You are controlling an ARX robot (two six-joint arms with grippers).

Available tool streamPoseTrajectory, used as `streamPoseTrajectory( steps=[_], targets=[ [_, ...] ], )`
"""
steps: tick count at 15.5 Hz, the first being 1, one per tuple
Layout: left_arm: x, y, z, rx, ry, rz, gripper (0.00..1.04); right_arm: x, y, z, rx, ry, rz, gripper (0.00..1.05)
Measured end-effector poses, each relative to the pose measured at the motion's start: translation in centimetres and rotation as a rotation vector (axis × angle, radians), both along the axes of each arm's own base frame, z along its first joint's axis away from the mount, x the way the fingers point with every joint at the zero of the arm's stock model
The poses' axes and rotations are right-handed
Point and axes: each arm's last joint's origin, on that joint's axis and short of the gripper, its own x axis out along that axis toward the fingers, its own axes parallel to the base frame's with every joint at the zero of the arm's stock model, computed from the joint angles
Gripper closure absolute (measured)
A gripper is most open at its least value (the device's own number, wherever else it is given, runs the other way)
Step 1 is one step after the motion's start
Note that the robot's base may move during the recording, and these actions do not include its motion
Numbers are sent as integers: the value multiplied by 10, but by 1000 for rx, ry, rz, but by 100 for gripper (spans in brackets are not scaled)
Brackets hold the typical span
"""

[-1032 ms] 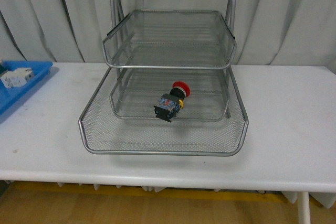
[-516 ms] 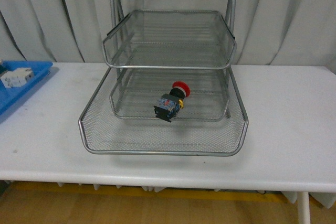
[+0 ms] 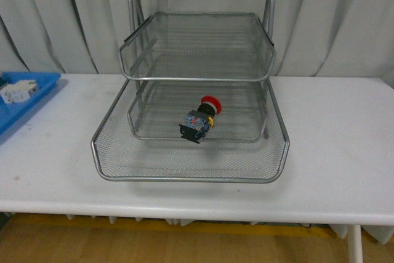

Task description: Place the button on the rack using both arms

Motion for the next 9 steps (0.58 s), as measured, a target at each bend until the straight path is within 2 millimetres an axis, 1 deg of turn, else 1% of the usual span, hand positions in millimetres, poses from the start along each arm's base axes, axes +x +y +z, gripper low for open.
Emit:
streamPoseTrajectory(
  steps=[1, 2, 3, 4, 5, 6, 7, 8, 9],
  targets=[
    [0, 0, 0, 0, 0, 2, 6, 13, 4, 3, 17, 9, 44, 7],
    [0, 0, 0, 0, 0, 1, 7, 31, 11, 10, 39, 18, 84, 7],
    [0, 0, 0, 0, 0, 0, 7, 68, 21, 32, 85, -3, 115, 7],
    [0, 0, 0, 0, 0, 1, 7, 113, 36, 48, 130, 60, 142, 7],
    [0, 0, 0, 0, 0, 1, 7, 155, 59, 42, 120, 215, 188, 7],
    [0, 0, 0, 0, 0, 1, 7, 184, 82, 27, 90, 365, 204, 7],
    [0, 0, 0, 0, 0, 1, 7, 206, 105, 20, 49, 484, 242, 7],
    [0, 0, 0, 0, 0, 1, 7, 217, 127, 33, 18, 531, 287, 7],
    [0, 0, 0, 0, 0, 1, 7, 219, 143, 49, -10, 543, 315, 14]
  ],
)
